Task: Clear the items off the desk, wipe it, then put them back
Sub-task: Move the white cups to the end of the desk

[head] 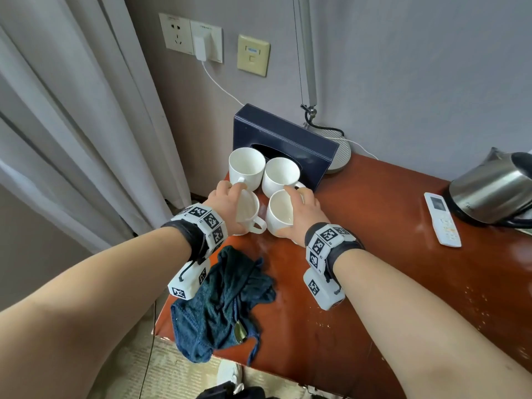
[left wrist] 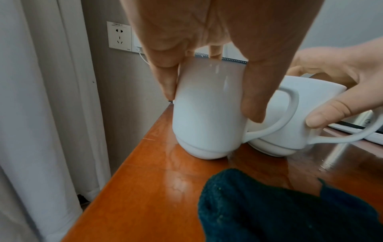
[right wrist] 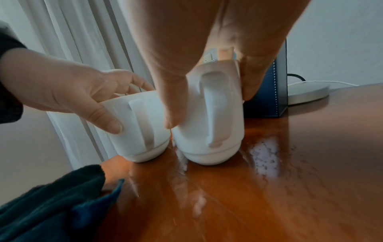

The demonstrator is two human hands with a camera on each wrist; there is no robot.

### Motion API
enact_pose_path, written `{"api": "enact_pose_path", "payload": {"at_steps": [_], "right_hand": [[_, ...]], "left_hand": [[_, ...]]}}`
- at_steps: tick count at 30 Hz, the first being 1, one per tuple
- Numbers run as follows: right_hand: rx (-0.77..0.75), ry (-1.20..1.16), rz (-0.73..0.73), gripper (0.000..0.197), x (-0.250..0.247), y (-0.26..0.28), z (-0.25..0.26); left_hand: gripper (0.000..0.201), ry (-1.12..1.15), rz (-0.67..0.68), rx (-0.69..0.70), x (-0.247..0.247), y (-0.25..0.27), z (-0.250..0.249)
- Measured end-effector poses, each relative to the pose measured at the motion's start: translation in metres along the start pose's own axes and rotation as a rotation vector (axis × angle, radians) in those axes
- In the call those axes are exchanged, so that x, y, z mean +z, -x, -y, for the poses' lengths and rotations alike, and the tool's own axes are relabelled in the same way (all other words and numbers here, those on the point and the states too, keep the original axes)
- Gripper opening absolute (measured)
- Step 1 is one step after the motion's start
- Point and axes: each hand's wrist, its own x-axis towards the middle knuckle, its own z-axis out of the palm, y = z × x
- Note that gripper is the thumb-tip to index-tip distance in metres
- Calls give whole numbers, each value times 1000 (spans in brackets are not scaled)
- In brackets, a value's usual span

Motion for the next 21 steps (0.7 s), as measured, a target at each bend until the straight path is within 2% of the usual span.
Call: {"api": "enact_pose_path", "payload": {"at_steps": [13, 21], "right_hand": [[20, -37, -45, 94, 7, 0, 0], [0, -67, -72, 91, 1, 5, -11]], "left_hand": [[89, 38, -42, -48, 5, 4, -11], [92, 39, 5, -38, 10, 5, -24]]}}
